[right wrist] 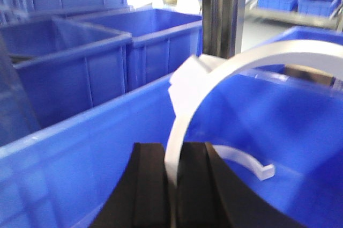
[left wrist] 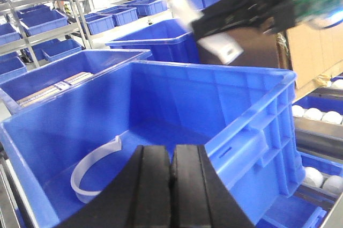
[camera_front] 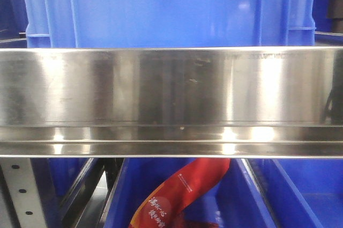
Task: Grab PVC pipe and place in blue bin
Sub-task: 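Open the right gripper to drop its white clamp into the bin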
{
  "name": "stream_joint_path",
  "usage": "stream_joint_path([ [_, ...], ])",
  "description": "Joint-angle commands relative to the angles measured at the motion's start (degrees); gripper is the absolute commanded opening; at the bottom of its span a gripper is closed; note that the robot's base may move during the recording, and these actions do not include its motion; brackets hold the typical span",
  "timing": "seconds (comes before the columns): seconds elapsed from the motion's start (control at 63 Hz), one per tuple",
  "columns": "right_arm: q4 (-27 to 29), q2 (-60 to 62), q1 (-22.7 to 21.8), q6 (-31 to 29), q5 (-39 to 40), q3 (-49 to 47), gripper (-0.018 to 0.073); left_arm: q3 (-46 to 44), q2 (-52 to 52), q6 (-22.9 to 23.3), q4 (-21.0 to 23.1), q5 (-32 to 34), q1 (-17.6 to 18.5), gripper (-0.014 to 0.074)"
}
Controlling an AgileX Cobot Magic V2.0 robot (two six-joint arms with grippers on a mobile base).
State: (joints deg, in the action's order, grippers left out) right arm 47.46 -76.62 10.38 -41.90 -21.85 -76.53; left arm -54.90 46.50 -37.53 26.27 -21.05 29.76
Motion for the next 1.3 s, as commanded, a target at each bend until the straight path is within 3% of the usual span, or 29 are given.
stream_joint_path([
  [0.0, 0.3, -1.5, 0.1, -0.4, 0.1, -1.1, -0.0066, 0.5, -1.0, 0.7, -0.1, -0.4, -1.6, -0.0111],
  [0.206, 0.3, -2.5, 0.1, -0.4, 0.7, -1.1, 0.0197, 0.5, -1.4, 0.7, -0.1, -2.5, -6.2, -0.0111],
  [0.301, 0.3, -2.5, 0.1, -0.4, 1.4, -1.1, 0.0228, 0.5, -1.4, 0.7, -0.1, -2.6, -8.2, -0.0111],
  [0.428, 0.3, -1.9, 0.1, -0.4, 1.1, -1.1, 0.0167, 0.5, -1.4, 0.7, -0.1, -2.6, -9.5, -0.0111],
  [0.603, 0.3, 1.9, 0.1, -0.7, 0.8, -1.1, -0.0165, 0.5, -1.4, 0.7, -1.4, -1.7, -9.5, -0.0111],
  [0.92, -5.3, 10.3, 0.1, -0.9, 0.9, -1.1, -0.0163, 0.5, -2.2, 2.6, -1.4, 1.0, -10.2, -0.0111],
  [1.285, -7.9, 20.7, 0.1, -0.8, 0.9, 4.5, -0.0163, 0.5, -8.4, 2.6, -2.7, -5.4, -21.9, -0.0111],
])
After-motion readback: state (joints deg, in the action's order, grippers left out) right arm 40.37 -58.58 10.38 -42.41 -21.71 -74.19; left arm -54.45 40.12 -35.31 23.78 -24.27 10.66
